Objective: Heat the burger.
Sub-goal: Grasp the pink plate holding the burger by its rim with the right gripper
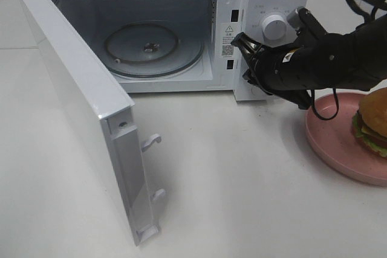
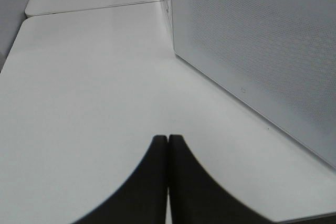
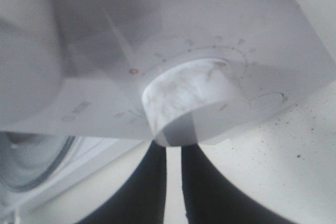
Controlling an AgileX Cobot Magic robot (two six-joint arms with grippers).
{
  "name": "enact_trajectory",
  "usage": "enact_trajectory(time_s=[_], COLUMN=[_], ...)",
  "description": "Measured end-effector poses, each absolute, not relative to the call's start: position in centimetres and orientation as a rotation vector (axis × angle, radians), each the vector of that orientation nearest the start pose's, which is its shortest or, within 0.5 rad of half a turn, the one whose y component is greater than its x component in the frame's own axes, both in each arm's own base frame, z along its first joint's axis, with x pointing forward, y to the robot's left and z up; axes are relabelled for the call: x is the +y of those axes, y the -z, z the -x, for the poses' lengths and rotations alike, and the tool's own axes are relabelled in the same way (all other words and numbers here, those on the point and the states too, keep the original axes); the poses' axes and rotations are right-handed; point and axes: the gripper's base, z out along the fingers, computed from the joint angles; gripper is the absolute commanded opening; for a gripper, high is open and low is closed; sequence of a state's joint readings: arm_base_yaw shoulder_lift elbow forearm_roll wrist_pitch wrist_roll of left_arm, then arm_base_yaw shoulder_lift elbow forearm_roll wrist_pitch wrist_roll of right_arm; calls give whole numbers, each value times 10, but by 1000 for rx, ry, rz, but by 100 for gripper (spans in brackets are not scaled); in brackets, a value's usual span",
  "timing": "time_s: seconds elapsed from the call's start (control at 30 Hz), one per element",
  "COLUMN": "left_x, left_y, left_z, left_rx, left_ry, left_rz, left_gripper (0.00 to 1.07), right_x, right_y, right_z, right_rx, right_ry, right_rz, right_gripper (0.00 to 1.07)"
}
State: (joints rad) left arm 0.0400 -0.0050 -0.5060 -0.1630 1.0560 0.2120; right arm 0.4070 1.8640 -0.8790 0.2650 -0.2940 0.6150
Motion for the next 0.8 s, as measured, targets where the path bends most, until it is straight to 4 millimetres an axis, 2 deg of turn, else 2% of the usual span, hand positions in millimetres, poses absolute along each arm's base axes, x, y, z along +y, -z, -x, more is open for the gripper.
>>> enact_trajectory(time_s=[0.13, 0.17, 0.2, 0.27, 0.37, 0.43, 0.47, 0.5, 0.53, 0.57, 0.63, 0.67, 0.8], left_x=[-13, -13, -13, -13, -13, -13, -13, -13, -13, -13, -13, -13, -13], left_y=[-280, -280, -280, -280, -280, -280, -280, -280, -280, -280, -280, -280, -280], left_z=[6, 6, 6, 6, 6, 6, 6, 6, 6, 6, 6, 6, 6], left_rx=[2010, 2010, 2010, 2010, 2010, 2010, 2010, 2010, 2010, 2010, 2010, 2010, 2010], left_ry=[35, 35, 35, 35, 35, 35, 35, 35, 35, 35, 35, 35, 35], left_rz=[-181, -181, -181, -181, -181, -181, -181, -181, -181, -181, -181, -181, -181], left_gripper=[0, 0, 0, 0, 0, 0, 0, 0, 0, 0, 0, 0, 0], right_x=[138, 138, 138, 138, 137, 136, 136, 135, 135, 133, 133, 130, 126], right_y=[-153, -156, -156, -161, -163, -166, -166, -166, -166, -164, -163, -161, -162], right_z=[-335, -331, -331, -322, -320, -311, -311, -309, -309, -304, -302, -298, -291], right_rx=[2245, 2296, 2296, 2380, 2399, 2478, 2478, 2503, 2503, 2559, 2587, 2654, 2799], right_ry=[-565, -521, -521, -450, -431, -353, -353, -330, -330, -288, -269, -222, -128], right_rz=[-428, -337, -337, -168, -117, 88, 88, 138, 138, 217, 246, 312, 407], right_gripper=[16, 20, 20, 34, 38, 49, 49, 56, 56, 62, 64, 69, 72])
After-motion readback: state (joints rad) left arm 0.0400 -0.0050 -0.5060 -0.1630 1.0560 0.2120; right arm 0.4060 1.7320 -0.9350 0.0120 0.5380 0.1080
